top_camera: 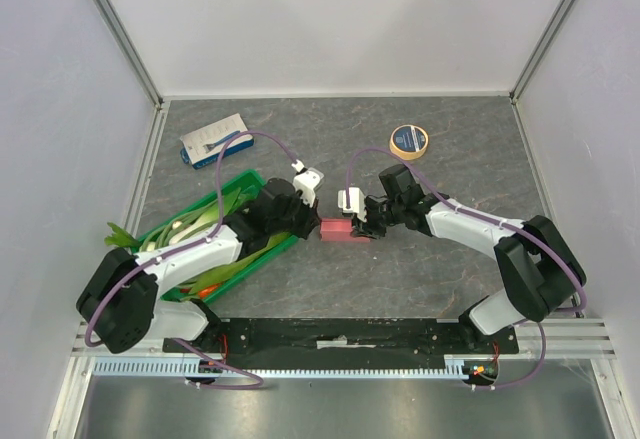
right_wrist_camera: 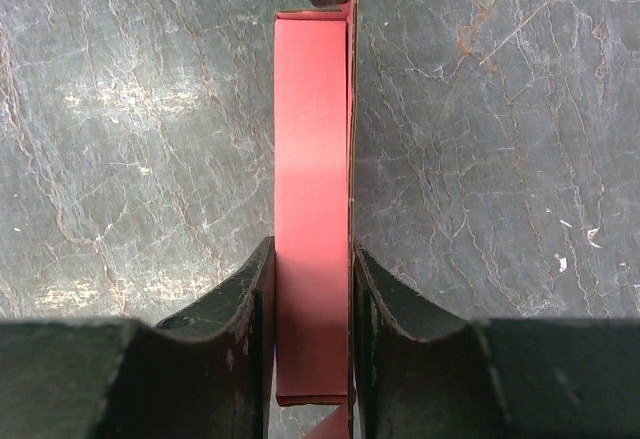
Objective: Fold the paper box
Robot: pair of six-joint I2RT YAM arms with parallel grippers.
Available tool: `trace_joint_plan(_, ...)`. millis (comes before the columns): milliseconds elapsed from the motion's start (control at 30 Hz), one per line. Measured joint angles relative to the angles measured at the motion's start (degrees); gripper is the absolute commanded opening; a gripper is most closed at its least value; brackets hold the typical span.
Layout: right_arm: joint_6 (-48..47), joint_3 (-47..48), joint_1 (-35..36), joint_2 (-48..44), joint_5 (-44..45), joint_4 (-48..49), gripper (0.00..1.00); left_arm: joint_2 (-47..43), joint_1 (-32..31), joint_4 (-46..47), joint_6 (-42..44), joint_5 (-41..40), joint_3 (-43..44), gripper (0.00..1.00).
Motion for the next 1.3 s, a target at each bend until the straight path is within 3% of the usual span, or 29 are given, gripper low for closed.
trace_joint_plan(100,0.04,0.09,0.00,0.11,0.00,0.00,0.25,0.48,0.00,0.02,0.00,-0.04,0.39,0.02)
trace_joint_plan(400,0.52,0.33,-0.20,0.35,0.15,0.00,0.24,3.15,-0.42,-2.45,-3.19,-2.56,3.74,0.02)
trace_joint_plan(933,1.05,1.11,-0.50,0.87,0.09,-0.83,0.23,9.20,-8.76,-16.98,-20.79,-22.82,14.43,0.02)
trace_joint_plan(1300,1.29,1.18,-0.70,0.87,0.26,-0.98,0.23,12.81,-11.63,-21.86,-28.79,-30.62,18.58,0.02)
